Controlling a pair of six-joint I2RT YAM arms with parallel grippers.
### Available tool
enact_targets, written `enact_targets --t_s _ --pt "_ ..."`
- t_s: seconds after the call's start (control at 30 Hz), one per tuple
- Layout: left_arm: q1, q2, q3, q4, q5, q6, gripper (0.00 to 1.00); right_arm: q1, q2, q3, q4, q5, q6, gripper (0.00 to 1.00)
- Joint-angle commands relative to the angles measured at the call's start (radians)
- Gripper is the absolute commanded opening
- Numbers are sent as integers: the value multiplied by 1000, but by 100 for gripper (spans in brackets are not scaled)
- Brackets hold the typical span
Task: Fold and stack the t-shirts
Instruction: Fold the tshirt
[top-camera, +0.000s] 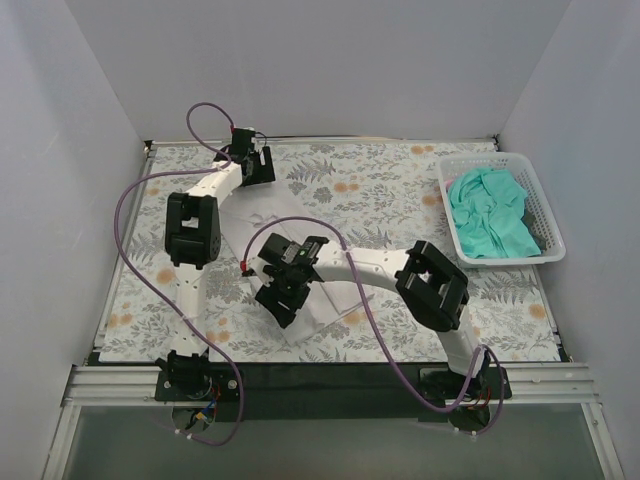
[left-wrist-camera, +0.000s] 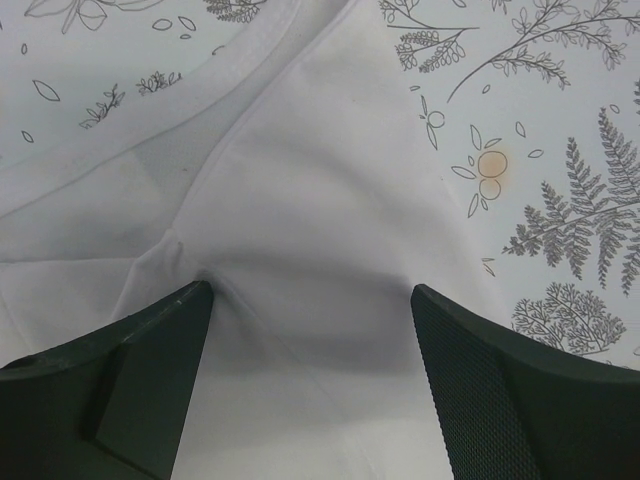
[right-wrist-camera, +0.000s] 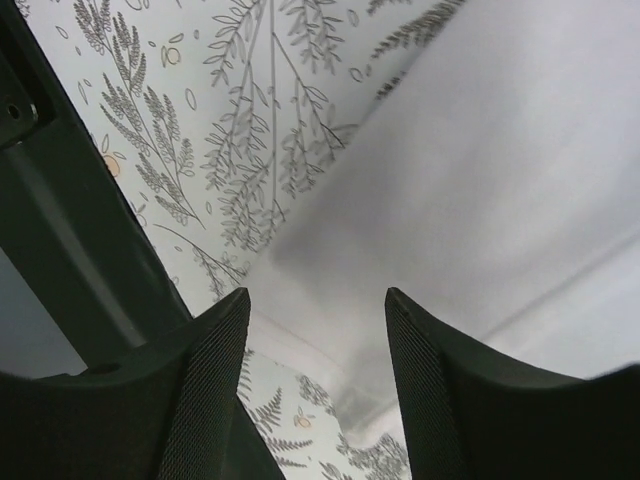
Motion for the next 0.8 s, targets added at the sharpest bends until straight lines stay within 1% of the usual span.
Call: enact_targets --t_s 0.0,0.07,0.1,0.13,0.2,0.23,0.3,0.33,0.4,0.47,0.53,0.57,0.63,0.67,0.77 --pt "-5 -111 -18 -27 22 -30 75 -29 -125 16 -42 100 -17 55" --pt "-7 -211 -41 -28 18 -50 77 -54 -192 -25 -42 156 -15 58" --pt "-8 -246 -84 -30 18 -65 78 -64 -216 -41 -42 175 -14 58" --pt "-10 -331 -108 -30 19 -94 78 -92 -239 -59 -41 190 -11 58" --pt "-15 -415 -170 -33 13 -126 79 -126 -300 -106 -41 222 -8 58" --pt "-15 -489 -232 -37 2 -165 79 -146 -315 -123 -39 224 -8 58" --pt "-16 -565 -288 -66 -10 -209 79 -207 -355 -177 -29 227 -11 56" --pt "-16 -632 -355 -77 -25 -253 79 -250 -363 -192 -25 227 -15 55" --pt "-18 -692 -432 -106 -28 -298 79 -288 -375 -235 -13 226 -17 50" --pt "-21 -778 -555 -119 -13 -364 77 -336 -383 -261 2 226 -17 45" --pt "-24 -830 -636 -114 7 -396 73 -368 -383 -289 18 229 -17 43" --pt "-28 -866 -715 -103 12 -403 73 -376 -377 -294 19 239 -17 42" --pt "-31 -881 -774 -70 4 -401 71 -388 -369 -311 30 253 -17 42" --pt "-31 -881 -796 -64 -5 -398 71 -390 -363 -320 36 253 -17 41" --pt "-31 -832 -788 -30 -45 -387 68 -390 -348 -350 68 239 -5 39"
